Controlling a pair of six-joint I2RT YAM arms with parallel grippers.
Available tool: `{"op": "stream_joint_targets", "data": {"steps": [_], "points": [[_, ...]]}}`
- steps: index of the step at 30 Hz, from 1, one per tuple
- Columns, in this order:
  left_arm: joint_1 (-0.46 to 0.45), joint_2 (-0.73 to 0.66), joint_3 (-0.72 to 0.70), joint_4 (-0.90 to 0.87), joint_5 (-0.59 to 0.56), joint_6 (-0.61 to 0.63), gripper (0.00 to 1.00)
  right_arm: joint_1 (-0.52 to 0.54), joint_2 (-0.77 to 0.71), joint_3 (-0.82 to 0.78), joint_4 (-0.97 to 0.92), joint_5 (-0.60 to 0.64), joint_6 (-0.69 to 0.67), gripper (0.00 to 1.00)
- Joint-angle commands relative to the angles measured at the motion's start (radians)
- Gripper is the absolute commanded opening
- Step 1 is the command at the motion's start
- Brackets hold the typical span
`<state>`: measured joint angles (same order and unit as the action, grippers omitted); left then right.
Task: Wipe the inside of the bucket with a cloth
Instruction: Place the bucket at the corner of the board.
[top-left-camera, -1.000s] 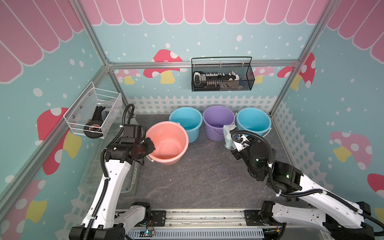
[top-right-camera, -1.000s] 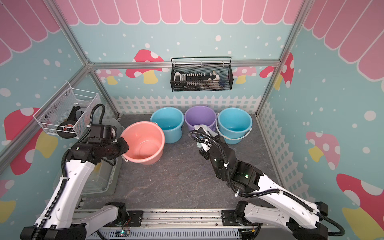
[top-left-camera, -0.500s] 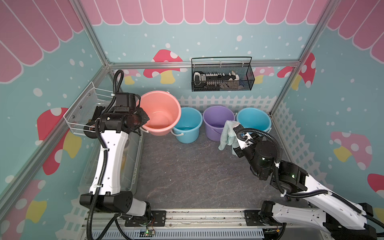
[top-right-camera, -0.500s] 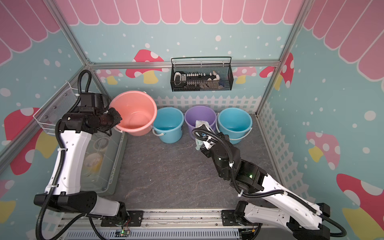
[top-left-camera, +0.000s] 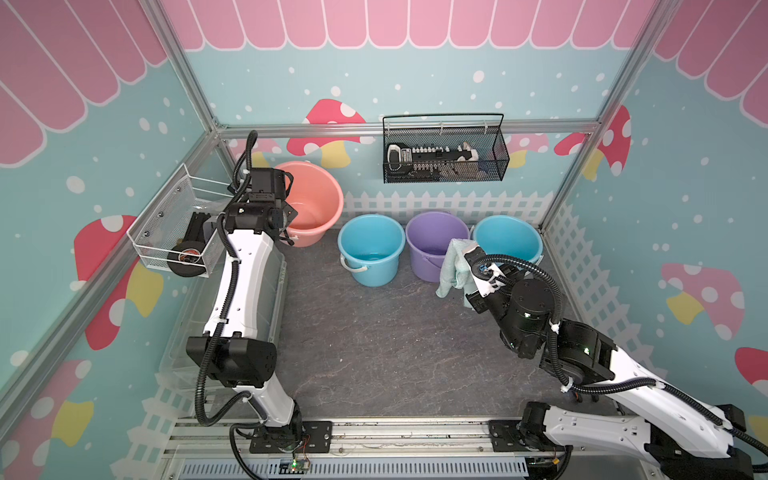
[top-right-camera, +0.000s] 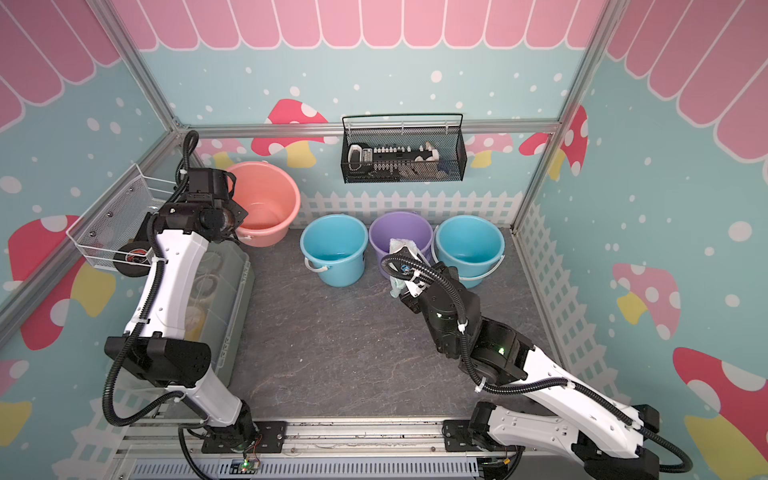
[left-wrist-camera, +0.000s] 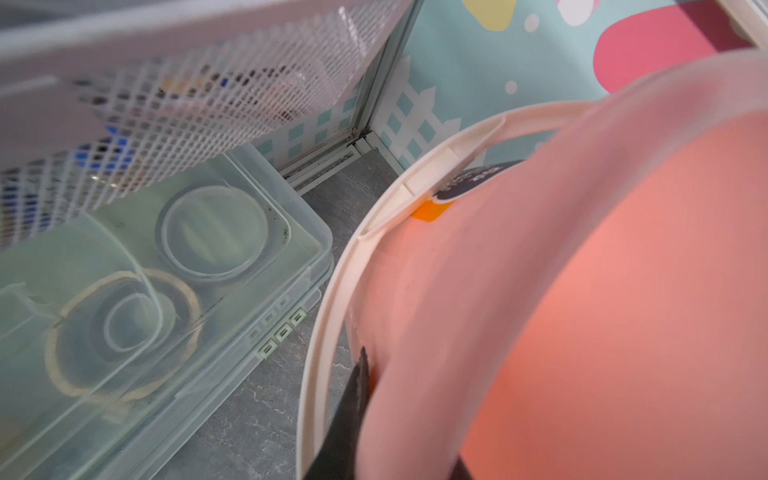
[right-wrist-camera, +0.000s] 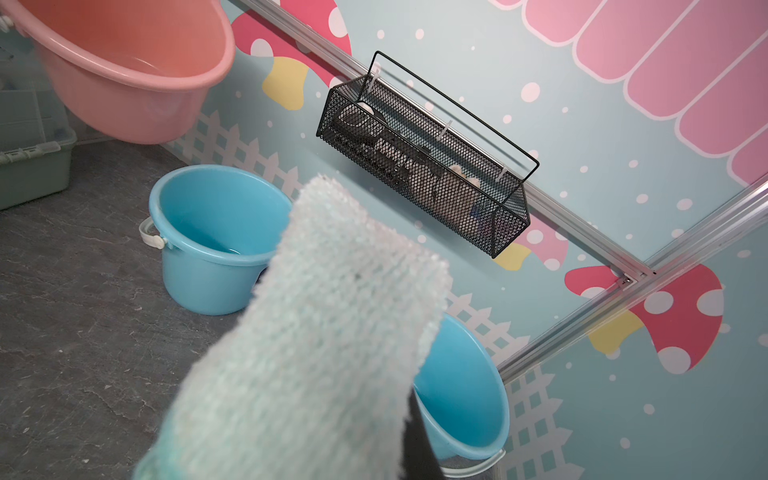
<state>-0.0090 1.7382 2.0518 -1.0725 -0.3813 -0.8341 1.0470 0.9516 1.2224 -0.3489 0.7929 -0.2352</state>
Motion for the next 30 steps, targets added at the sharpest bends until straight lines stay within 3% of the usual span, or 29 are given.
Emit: {"op": "stream_joint_targets", "data": {"steps": [1,7,15,30], "points": [[-0.021,0.026,-0.025,0.068,-0.058,-0.089,0.00,-0.004,-0.001,0.028,0.008,-0.001,-0.004,0.00],[-0.072,0.057,-0.112,0.110,-0.067,-0.131,0.00,-0.003,-0.007,0.019,-0.001,0.004,-0.004,0.00],[-0.119,0.089,-0.198,0.178,0.017,-0.189,0.00,-0.002,0.012,0.015,-0.005,-0.005,-0.008,0.00],[-0.036,0.146,-0.319,0.212,0.199,-0.297,0.00,-0.004,0.054,0.023,-0.018,-0.053,0.005,0.00]]}}
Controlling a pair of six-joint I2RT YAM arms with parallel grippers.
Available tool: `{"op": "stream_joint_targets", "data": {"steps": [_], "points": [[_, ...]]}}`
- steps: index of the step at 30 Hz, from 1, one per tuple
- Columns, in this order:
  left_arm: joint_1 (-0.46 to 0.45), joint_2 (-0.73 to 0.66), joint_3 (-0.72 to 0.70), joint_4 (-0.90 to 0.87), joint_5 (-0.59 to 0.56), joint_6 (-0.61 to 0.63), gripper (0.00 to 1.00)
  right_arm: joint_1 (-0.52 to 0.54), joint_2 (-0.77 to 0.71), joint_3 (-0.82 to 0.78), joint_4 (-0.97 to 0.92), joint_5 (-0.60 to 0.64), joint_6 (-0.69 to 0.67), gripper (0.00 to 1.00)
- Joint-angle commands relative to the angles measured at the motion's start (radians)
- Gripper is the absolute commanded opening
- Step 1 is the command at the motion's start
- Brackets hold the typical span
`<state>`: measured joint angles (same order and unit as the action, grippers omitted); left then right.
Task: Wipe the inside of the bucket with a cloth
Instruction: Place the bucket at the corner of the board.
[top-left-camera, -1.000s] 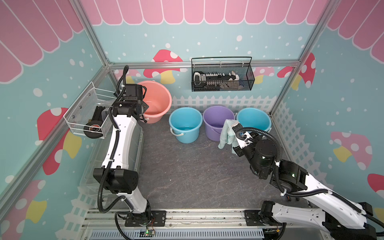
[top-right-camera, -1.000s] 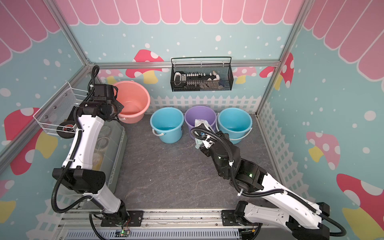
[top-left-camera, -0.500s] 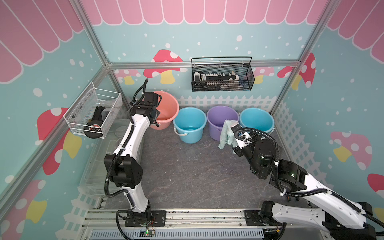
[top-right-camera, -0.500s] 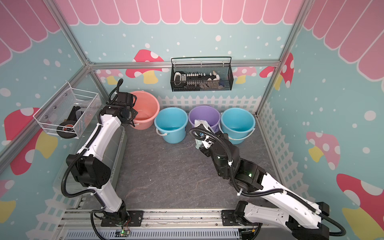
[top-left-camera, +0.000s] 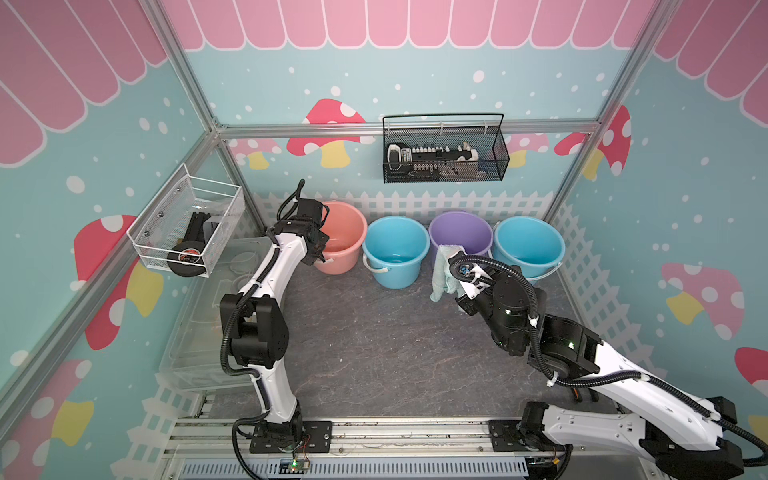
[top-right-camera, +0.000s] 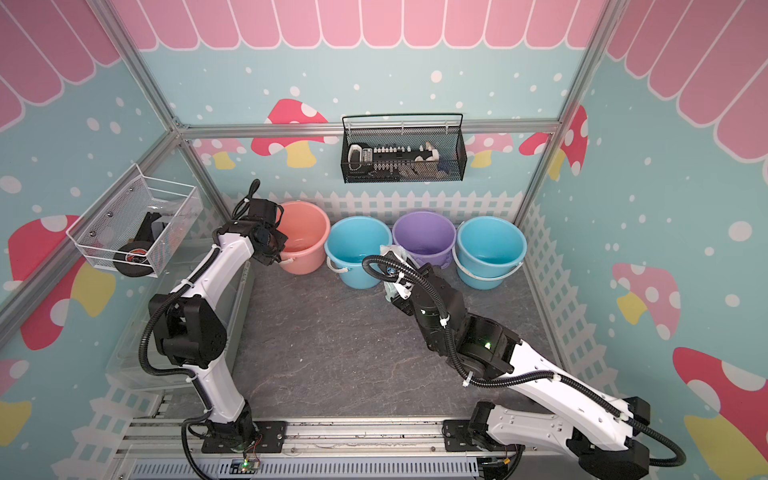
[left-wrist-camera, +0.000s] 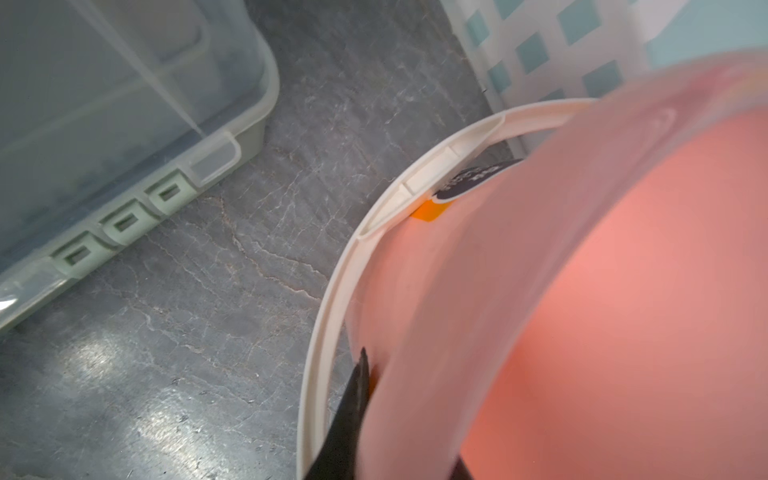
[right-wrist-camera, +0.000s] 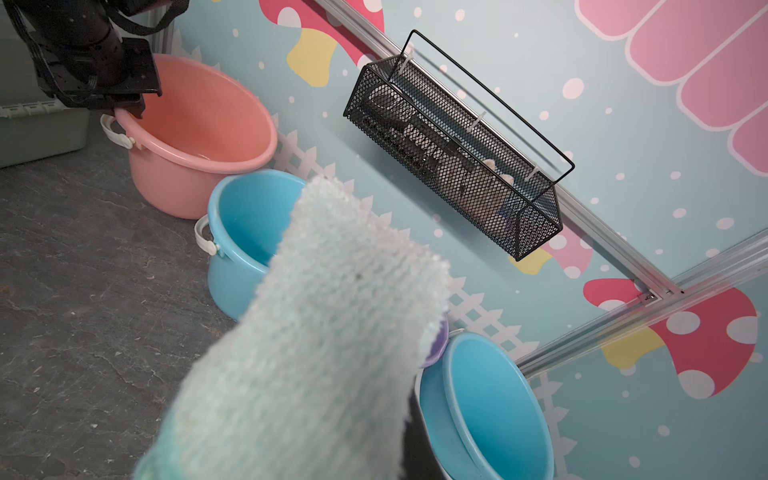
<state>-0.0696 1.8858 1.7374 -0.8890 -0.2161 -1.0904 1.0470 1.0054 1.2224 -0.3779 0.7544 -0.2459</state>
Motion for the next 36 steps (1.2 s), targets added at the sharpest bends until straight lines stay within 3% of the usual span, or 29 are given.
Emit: {"op": "stream_joint_targets", "data": {"steps": [1,9,12,18,25,31,36], "points": [[0.030,0.001,-0.007,0.028,0.036,-0.038,0.00,-0.003,0.001,0.024,0.009,-0.015,0.016,0.00],[0.070,-0.019,-0.039,0.028,0.043,-0.034,0.05,-0.003,0.000,0.026,0.007,-0.022,0.013,0.00],[0.075,-0.036,-0.037,0.027,0.031,-0.034,0.19,-0.004,0.000,0.029,0.001,-0.024,0.013,0.00],[0.079,-0.057,-0.032,0.016,0.029,-0.028,0.35,-0.003,-0.006,0.040,-0.008,-0.024,0.016,0.00],[0.077,-0.128,-0.038,0.010,0.066,-0.033,0.46,-0.003,-0.016,0.049,-0.019,0.013,-0.006,0.00],[0.017,-0.215,-0.029,0.011,0.106,0.014,0.49,-0.019,-0.003,0.054,-0.044,0.045,0.013,0.00],[-0.096,-0.259,-0.025,0.004,0.145,0.073,0.49,-0.058,0.029,0.077,-0.118,0.021,0.093,0.00]]}}
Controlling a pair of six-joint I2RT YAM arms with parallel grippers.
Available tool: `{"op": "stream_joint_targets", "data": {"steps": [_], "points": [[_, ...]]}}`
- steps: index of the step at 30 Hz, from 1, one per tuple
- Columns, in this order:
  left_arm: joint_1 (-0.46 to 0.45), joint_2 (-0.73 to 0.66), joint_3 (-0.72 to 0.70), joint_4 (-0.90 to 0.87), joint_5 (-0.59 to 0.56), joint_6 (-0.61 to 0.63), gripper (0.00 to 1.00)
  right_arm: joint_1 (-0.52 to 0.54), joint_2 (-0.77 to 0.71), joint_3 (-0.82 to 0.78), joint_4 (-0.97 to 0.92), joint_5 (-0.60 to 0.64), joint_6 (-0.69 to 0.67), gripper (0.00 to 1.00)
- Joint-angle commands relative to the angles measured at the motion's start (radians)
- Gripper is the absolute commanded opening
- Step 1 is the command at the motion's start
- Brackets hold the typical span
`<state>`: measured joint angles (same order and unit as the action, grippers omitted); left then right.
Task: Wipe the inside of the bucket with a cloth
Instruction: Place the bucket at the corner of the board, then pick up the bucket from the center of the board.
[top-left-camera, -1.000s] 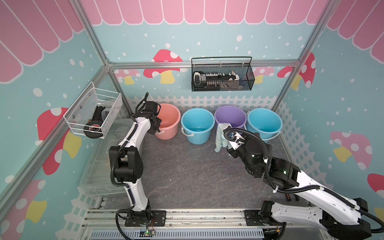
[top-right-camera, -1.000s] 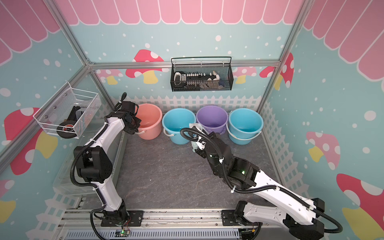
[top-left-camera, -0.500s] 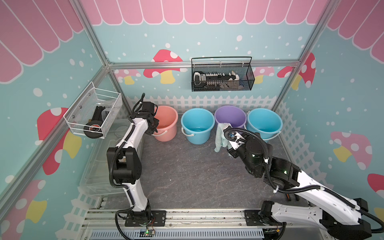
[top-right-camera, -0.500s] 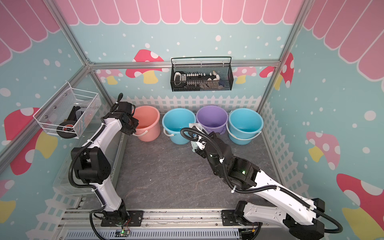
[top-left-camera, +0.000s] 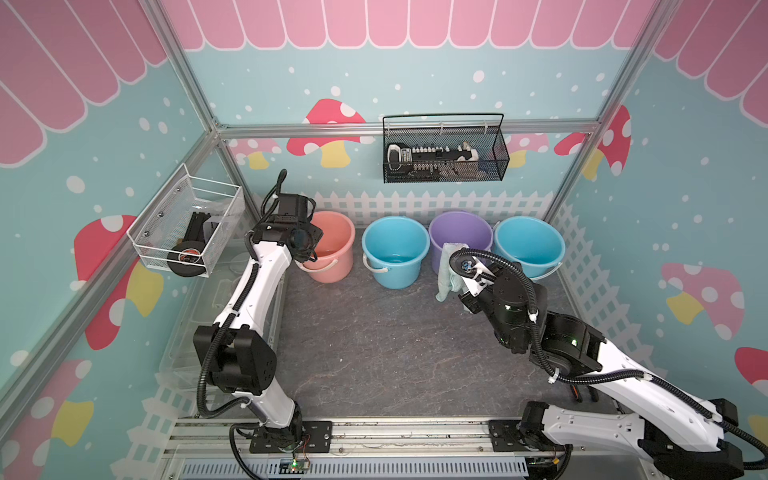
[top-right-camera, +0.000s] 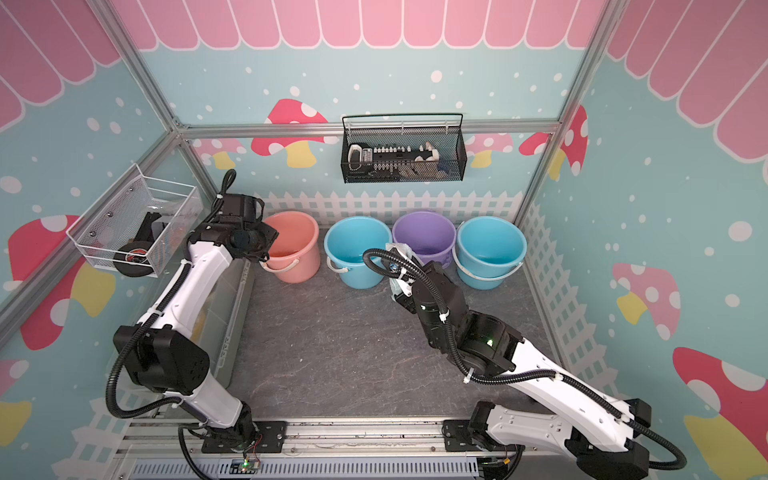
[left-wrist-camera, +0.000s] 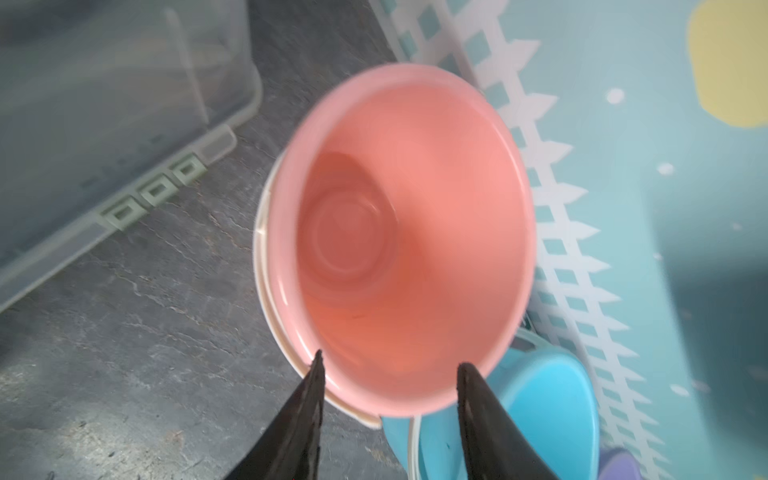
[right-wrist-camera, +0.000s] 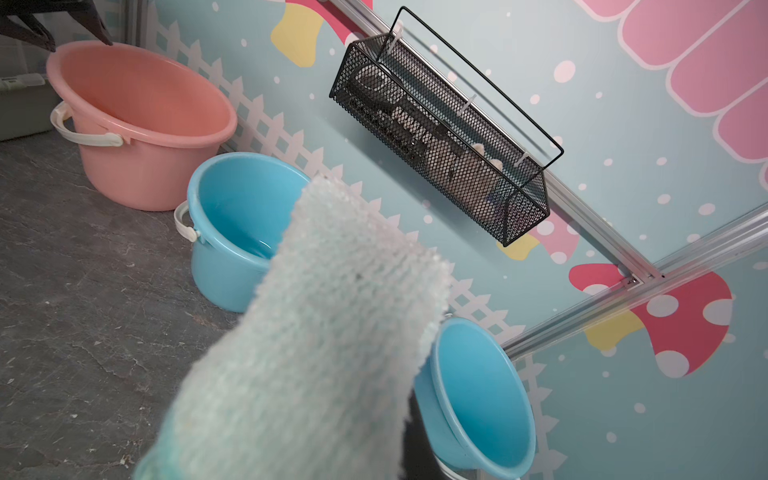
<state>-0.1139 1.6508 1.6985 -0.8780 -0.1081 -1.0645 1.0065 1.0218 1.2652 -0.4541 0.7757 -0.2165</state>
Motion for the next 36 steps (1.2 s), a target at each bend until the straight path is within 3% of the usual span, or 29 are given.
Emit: {"op": "stream_joint_targets", "data": {"steps": [1,7,14,22,29,36], "points": [[-0.079,-0.031,0.012,-0.012,0.049,0.057,0.49,-0.027,0.017,0.036,-0.054,-0.010,0.077,0.00],[-0.220,-0.045,-0.025,-0.015,0.030,0.098,0.49,-0.057,0.018,0.030,-0.086,-0.024,0.113,0.00],[-0.274,0.067,0.014,-0.013,0.089,0.132,0.49,-0.062,-0.002,0.022,-0.089,-0.031,0.131,0.00],[-0.285,0.232,0.106,-0.018,0.100,0.154,0.49,-0.062,-0.033,0.030,-0.119,-0.045,0.165,0.00],[-0.277,0.324,0.188,-0.048,0.099,0.173,0.39,-0.063,-0.060,0.025,-0.137,-0.049,0.177,0.00],[-0.253,0.403,0.268,-0.095,0.104,0.206,0.37,-0.062,-0.071,0.025,-0.146,-0.052,0.186,0.00]]}}
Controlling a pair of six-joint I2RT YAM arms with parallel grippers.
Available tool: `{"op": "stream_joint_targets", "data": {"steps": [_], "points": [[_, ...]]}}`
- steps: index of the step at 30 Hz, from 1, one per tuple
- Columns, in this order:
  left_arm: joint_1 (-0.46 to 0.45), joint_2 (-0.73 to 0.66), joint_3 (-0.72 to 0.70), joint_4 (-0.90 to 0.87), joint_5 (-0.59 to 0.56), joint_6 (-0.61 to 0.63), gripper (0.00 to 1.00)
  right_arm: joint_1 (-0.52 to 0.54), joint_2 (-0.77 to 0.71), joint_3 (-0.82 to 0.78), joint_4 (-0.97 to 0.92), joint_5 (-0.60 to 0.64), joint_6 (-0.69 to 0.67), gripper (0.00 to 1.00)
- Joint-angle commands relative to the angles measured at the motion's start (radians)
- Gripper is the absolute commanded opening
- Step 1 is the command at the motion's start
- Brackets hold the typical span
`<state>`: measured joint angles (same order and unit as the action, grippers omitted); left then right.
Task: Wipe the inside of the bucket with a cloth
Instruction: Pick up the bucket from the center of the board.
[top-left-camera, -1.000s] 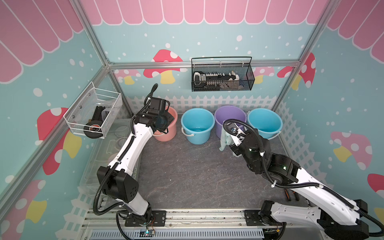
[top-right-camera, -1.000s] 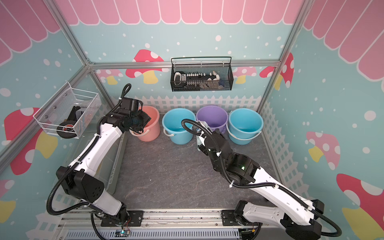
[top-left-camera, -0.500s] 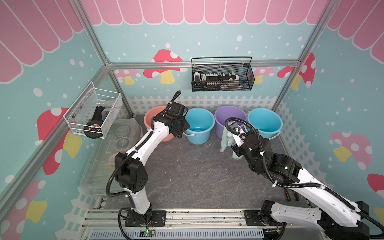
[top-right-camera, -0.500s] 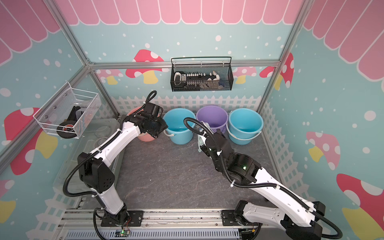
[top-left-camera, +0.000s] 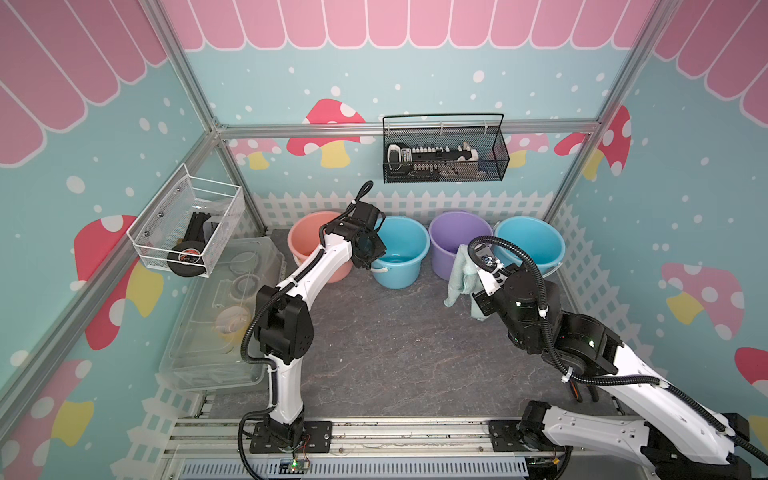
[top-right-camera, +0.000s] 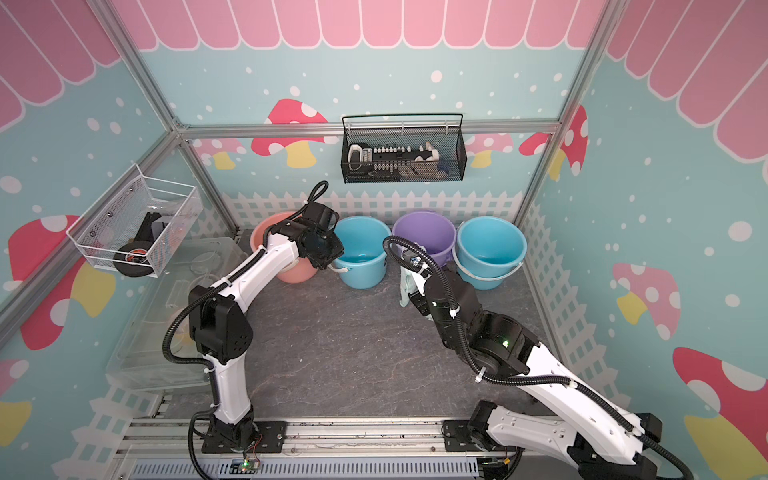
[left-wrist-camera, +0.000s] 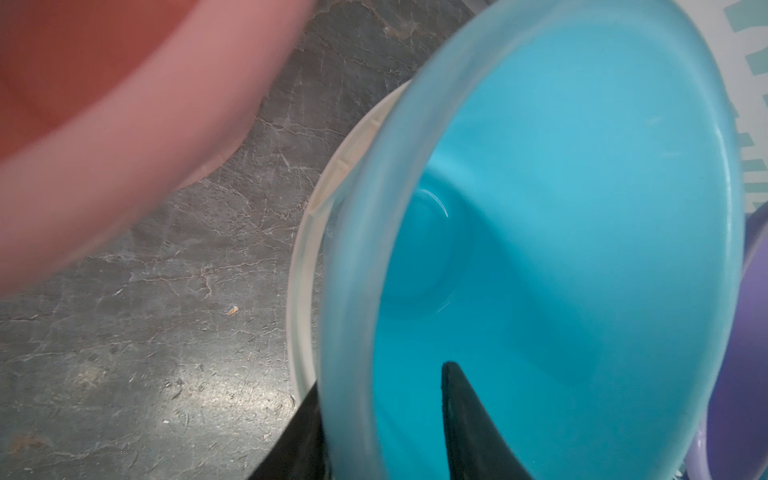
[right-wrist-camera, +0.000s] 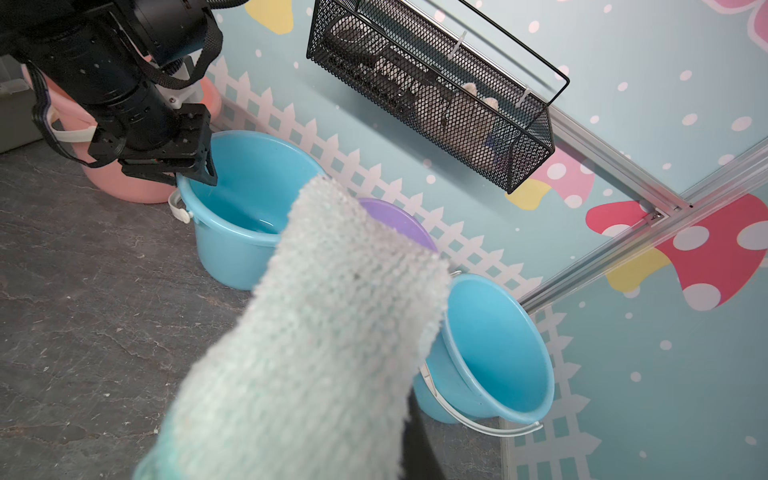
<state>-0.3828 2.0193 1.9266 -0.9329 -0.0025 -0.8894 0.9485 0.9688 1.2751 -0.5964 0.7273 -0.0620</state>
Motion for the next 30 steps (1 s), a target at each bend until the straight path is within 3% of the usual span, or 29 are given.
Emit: {"op": "stream_joint_targets", "data": {"steps": [1,14,30], "points": [[0.020,0.042,0.048,-0.048,0.000,0.035,0.36,-0.004,-0.019,0.015,-0.004,-0.005,0.032,0.00],[0.023,-0.031,-0.004,-0.058,0.030,0.048,0.00,-0.004,-0.027,0.020,-0.037,-0.026,0.056,0.00],[-0.008,-0.457,-0.317,-0.063,0.034,0.066,0.00,-0.004,-0.025,0.071,-0.069,-0.148,0.136,0.00]]}}
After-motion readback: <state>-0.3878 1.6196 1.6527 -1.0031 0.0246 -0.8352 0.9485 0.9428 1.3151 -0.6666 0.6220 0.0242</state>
